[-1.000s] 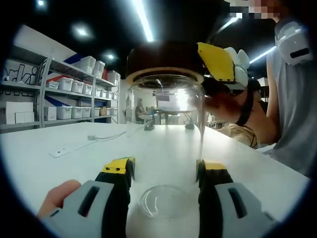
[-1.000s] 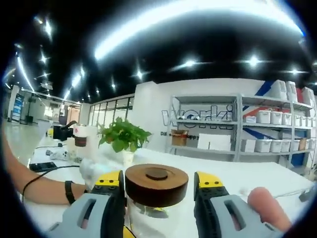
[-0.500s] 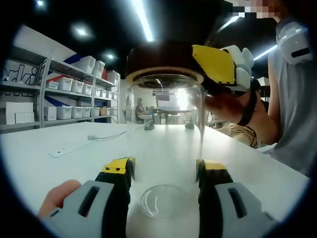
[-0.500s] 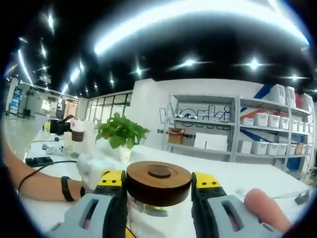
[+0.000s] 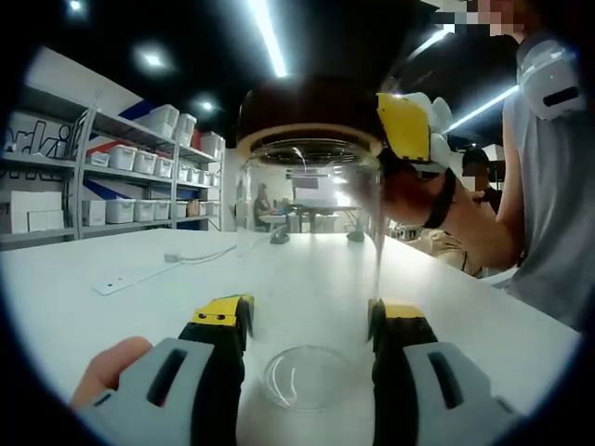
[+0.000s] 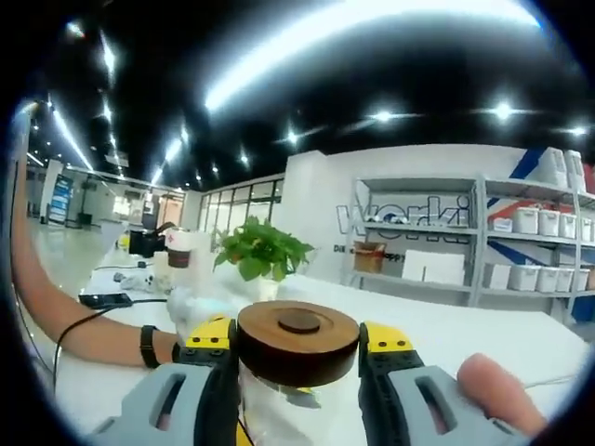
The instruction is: Clamp the coffee can twist off the lid put the lid on the table pick up the lid cover the can tighten the lid
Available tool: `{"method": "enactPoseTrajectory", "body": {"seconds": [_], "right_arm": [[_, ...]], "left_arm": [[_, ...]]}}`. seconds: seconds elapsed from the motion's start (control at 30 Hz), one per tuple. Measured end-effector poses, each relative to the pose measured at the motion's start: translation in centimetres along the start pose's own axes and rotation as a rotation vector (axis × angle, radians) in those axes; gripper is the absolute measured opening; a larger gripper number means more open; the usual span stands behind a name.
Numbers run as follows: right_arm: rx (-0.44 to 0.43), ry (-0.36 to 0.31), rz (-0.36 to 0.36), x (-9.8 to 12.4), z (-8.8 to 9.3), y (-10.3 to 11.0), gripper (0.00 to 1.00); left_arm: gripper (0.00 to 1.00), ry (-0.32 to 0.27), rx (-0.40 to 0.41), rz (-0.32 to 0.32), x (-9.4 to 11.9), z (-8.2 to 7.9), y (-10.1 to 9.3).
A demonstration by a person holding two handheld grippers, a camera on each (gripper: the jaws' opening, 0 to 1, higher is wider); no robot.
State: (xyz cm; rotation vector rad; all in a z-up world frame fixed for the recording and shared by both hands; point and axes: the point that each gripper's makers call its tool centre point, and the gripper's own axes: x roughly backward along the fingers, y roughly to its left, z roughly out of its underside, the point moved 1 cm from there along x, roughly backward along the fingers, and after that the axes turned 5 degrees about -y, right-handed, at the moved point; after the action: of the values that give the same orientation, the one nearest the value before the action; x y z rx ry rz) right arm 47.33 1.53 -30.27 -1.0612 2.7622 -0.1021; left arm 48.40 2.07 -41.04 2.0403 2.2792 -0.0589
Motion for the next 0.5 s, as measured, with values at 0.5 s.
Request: {"method": "enactPoseTrajectory", "body": {"seconds": [0.5], "right_arm": [[-0.01, -0.004, -0.157, -0.38, -0.04, -0.38, 0.45]], "left_arm": [[0.44, 0.002, -0.001, -0.007, -0.01, 0.05, 0.01]]}}
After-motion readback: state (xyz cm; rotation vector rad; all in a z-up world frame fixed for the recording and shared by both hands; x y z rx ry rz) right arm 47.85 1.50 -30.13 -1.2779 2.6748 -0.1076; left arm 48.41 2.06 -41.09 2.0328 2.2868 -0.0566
